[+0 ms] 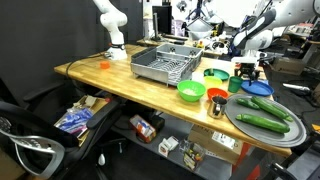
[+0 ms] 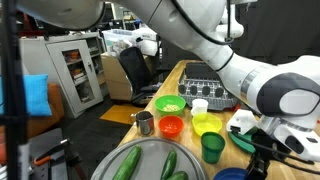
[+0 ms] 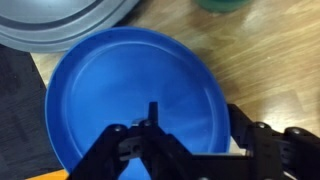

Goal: Move the blue plate from the right to the back edge of the counter

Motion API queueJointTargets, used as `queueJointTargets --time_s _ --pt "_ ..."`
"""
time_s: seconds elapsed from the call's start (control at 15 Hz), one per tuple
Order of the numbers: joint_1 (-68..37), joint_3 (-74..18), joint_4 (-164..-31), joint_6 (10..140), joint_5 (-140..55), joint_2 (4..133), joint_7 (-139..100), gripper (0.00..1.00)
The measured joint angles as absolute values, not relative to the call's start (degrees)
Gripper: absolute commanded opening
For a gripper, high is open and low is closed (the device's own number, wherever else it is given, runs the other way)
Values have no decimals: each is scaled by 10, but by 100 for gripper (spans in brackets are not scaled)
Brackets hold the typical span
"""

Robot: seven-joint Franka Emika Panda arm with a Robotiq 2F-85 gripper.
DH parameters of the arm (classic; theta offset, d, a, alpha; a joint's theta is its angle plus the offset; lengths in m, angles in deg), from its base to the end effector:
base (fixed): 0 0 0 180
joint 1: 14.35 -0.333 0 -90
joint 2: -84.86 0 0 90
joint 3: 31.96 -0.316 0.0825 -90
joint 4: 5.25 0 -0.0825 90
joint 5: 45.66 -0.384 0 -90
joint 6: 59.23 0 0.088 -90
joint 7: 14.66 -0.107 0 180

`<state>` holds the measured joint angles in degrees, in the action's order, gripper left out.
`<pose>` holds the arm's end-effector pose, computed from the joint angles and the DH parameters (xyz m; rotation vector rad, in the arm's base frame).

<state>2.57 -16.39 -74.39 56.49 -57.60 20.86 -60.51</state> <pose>0.6322 -0.3344 0.0827 2.3234 -1.8962 -0.3822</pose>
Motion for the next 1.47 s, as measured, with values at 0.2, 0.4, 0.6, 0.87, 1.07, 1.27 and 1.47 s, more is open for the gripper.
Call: queueJointTargets --time_s 0.2,0.4,0.6,0.87,1.07,1.27,1.47 --pt "25 -165 -738 561 -576 207 -605 19" --pt "25 -165 -733 555 -574 207 -605 1" --pt "25 -164 -730 552 -569 207 -604 1" --pt "25 -164 -726 547 -558 204 -604 1" --pt "25 -164 -725 547 -557 203 -604 1" --pt "25 -161 -720 549 -557 204 -604 1" --pt "25 -151 -714 556 -550 206 -604 1"
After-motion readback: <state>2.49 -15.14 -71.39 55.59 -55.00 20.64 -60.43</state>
